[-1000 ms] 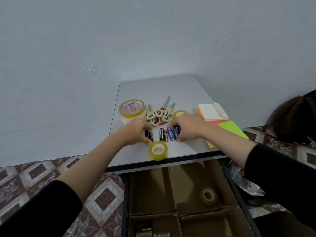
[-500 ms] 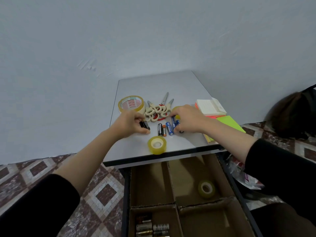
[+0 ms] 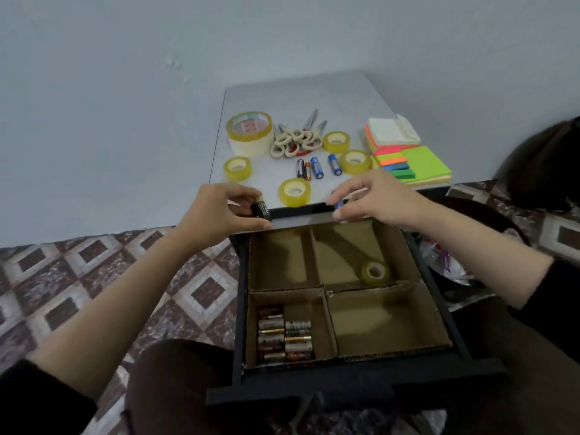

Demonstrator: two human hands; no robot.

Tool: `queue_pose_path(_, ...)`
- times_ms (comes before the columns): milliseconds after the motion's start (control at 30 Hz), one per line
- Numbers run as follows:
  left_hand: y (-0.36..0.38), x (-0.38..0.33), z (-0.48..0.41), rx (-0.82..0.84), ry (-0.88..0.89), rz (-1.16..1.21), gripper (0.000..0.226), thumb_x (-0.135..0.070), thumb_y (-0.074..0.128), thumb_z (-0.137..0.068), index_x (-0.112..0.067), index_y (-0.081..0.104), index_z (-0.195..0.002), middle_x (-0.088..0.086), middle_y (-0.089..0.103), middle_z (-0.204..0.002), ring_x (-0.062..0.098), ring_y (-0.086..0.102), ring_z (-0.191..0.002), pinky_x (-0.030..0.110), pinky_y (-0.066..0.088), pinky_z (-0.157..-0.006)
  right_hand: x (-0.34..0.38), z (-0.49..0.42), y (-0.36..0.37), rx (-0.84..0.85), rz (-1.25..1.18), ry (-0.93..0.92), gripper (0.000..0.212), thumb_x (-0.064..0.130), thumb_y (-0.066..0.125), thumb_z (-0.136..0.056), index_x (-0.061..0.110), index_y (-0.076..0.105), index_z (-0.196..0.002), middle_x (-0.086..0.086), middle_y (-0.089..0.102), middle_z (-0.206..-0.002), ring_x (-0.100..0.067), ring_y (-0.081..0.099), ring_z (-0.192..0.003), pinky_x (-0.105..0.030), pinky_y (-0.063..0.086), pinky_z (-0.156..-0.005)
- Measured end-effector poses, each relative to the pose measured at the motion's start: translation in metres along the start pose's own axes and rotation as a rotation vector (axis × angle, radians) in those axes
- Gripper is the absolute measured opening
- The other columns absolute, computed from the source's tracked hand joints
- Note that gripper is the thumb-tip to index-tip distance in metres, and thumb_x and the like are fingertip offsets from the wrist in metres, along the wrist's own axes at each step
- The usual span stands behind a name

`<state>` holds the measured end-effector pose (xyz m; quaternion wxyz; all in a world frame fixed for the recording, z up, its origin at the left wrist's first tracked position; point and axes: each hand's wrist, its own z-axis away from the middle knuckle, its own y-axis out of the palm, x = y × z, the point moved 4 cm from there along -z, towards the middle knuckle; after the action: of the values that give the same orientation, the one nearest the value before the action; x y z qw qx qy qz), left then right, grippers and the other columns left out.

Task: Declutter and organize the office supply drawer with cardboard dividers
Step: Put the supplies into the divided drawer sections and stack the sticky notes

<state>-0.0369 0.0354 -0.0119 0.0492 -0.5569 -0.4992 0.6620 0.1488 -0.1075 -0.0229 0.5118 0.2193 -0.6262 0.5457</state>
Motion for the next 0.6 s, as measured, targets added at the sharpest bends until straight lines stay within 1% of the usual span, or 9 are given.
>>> queue_pose_path(33,0.007,0.001,0.013,0.031,-0.018,0.028,0.066,-0.039,0.077,-0.051,-0.011,0.066,-0.109,-0.008,0.064,-0.093,0.003,0.063,-0.087,0.016,0.052,-0.084,-0.007,0.009,0.010,0.028,-0.056,0.012,0.013,0.000,0.072,-0.076,0.005,0.071,-0.089,-0.011,0.069,-0.089,-0.002,0.062,-0.058,-0.011,0.049,-0.057)
queue_pose_path(100,0.024,0.008,0.038,0.093,-0.064,0.060,0.067,-0.042,0.076,-0.049,-0.016,0.064,-0.110,-0.010,0.063,-0.095,0.000,0.062,-0.088,0.009,0.050,-0.081,-0.025,0.021,0.030,0.057,-0.063,0.032,0.008,-0.001,0.069,-0.079,0.005,0.072,-0.084,-0.009,0.068,-0.091,-0.005,0.065,-0.065,-0.014,0.052,-0.057)
queue_pose_path(167,0.043,0.018,0.058,0.135,-0.124,0.083,0.068,-0.044,0.076,-0.049,-0.019,0.064,-0.110,-0.009,0.063,-0.098,-0.001,0.061,-0.089,0.009,0.050,-0.078,-0.043,0.028,0.047,0.082,0.011,0.060,0.009,-0.001,0.069,-0.078,0.008,0.071,-0.079,-0.007,0.068,-0.091,-0.016,0.067,-0.075,-0.019,0.055,-0.063)
queue_pose_path(233,0.062,0.030,0.075,0.173,-0.191,0.084,0.066,-0.044,0.078,-0.051,-0.019,0.065,-0.111,-0.009,0.064,-0.097,0.000,0.062,-0.089,0.010,0.051,-0.078,-0.058,0.033,0.059,0.121,0.034,0.097,0.012,-0.002,0.071,-0.077,0.010,0.069,-0.078,-0.009,0.068,-0.088,-0.026,0.067,-0.077,-0.024,0.055,-0.065)
queue_pose_path(333,0.088,0.044,0.090,0.251,-0.283,0.032,0.062,-0.041,0.081,-0.058,-0.019,0.064,-0.114,-0.012,0.062,-0.095,-0.003,0.060,-0.086,0.009,0.050,-0.076,-0.073,0.037,0.071,0.174,-0.008,0.153,0.018,-0.005,0.069,-0.077,0.009,0.065,-0.086,-0.008,0.064,-0.089,-0.016,0.065,-0.071,-0.018,0.054,-0.056)
queue_pose_path(433,0.108,0.052,0.094,0.313,-0.337,-0.014,0.063,-0.041,0.082,-0.061,-0.015,0.063,-0.116,-0.008,0.063,-0.101,-0.003,0.058,-0.084,0.012,0.049,-0.077,-0.082,0.035,0.076,0.186,0.000,0.180,0.023,-0.006,0.069,-0.076,0.011,0.063,-0.091,-0.009,0.060,-0.098,-0.013,0.064,-0.072,-0.018,0.054,-0.056)
queue_pose_path(500,0.123,0.056,0.093,0.340,-0.373,-0.081,0.064,-0.041,0.082,-0.063,-0.010,0.063,-0.116,-0.003,0.064,-0.105,0.002,0.058,-0.086,0.013,0.047,-0.076,-0.087,0.032,0.078,0.202,0.010,0.201,0.024,-0.005,0.070,-0.076,0.015,0.062,-0.089,-0.007,0.060,-0.102,-0.014,0.064,-0.074,-0.019,0.054,-0.057)
queue_pose_path(533,0.130,0.058,0.092,0.348,-0.405,-0.117,0.062,-0.041,0.082,-0.064,-0.008,0.064,-0.113,0.000,0.065,-0.106,0.006,0.058,-0.088,0.015,0.048,-0.076,-0.090,0.030,0.080,0.214,0.014,0.210,0.025,-0.004,0.070,-0.077,0.016,0.062,-0.089,-0.006,0.059,-0.101,-0.014,0.065,-0.073,-0.020,0.055,-0.058)
queue_pose_path(600,0.143,0.063,0.089,0.346,-0.482,-0.145,0.047,-0.039,0.082,-0.066,-0.008,0.066,-0.099,0.003,0.064,-0.098,0.011,0.058,-0.086,0.022,0.050,-0.076,-0.093,0.026,0.082,0.236,0.011,0.224,0.024,-0.003,0.070,-0.077,0.015,0.062,-0.091,-0.001,0.058,-0.099,-0.012,0.065,-0.070,-0.021,0.056,-0.058)
